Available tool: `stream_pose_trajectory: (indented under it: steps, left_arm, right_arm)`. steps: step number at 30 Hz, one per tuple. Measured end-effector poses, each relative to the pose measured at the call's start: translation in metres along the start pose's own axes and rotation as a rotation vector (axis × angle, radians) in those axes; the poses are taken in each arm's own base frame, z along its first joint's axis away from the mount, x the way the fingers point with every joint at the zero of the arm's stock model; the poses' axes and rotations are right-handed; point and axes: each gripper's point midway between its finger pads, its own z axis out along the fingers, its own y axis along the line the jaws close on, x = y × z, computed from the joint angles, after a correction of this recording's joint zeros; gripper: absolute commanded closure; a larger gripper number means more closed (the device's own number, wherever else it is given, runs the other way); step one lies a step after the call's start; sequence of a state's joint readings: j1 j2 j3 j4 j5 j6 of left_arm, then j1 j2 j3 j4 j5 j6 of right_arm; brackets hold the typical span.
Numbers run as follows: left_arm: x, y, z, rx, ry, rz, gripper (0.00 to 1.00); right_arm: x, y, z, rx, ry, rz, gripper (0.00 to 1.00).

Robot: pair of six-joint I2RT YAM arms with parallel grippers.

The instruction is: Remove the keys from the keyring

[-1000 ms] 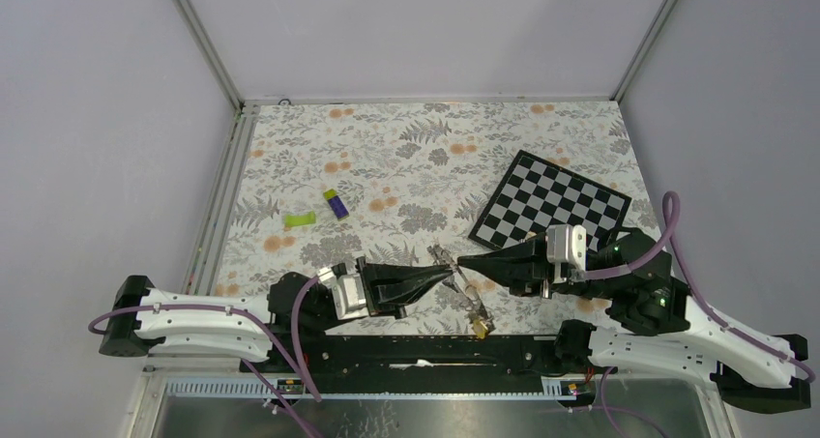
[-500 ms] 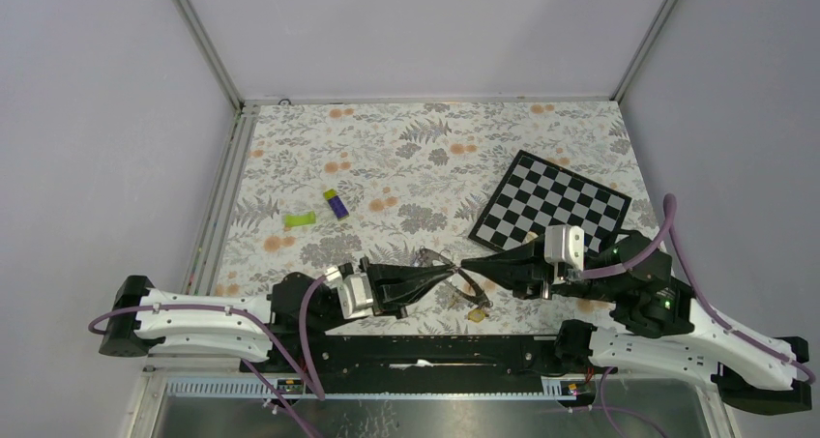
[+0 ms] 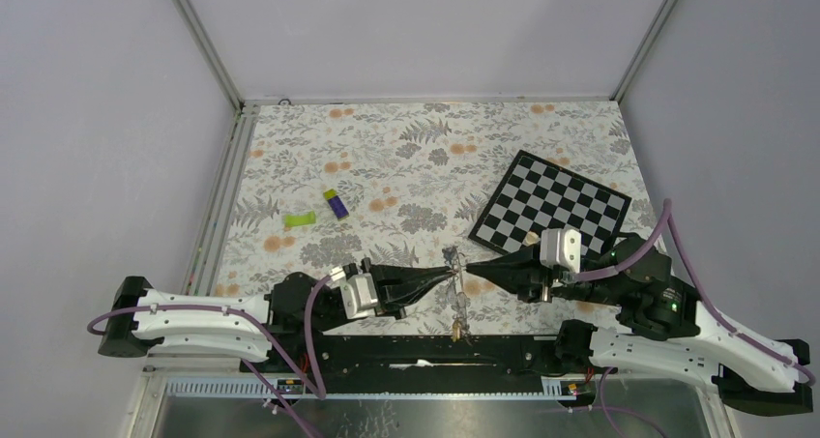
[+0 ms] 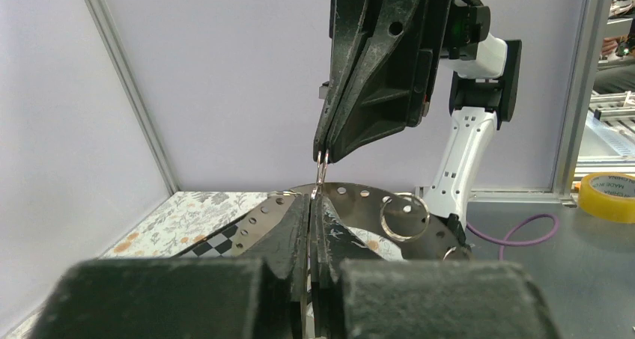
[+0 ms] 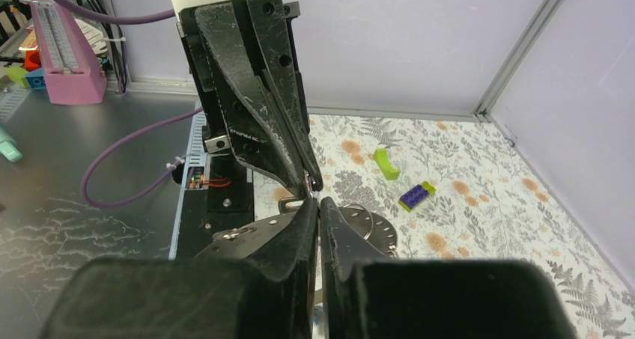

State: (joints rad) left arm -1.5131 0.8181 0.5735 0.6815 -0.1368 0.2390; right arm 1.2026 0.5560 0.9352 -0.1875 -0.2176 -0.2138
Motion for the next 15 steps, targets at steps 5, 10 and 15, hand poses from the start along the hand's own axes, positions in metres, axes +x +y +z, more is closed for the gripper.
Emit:
stream_pose_trajectory:
  steps: [5,10,15]
  left_arm:
    - [0.004,0.001,-0.001,-0.004,0.019,0.003,1.00]
    - [0.010,0.004,-0.003,-0.019,0.046,0.010,1.00]
    - [0.013,0.004,-0.004,-0.023,0.057,0.015,1.00]
  right_arm:
    - [0.006,-0.002,-0.003,0.011,0.028,-0.006,0.86]
    - [0.000,-0.004,-0.009,0.026,0.014,-0.016,0.83]
    - [-0.011,-0.007,-0.015,0.047,-0.014,-0.028,0.79]
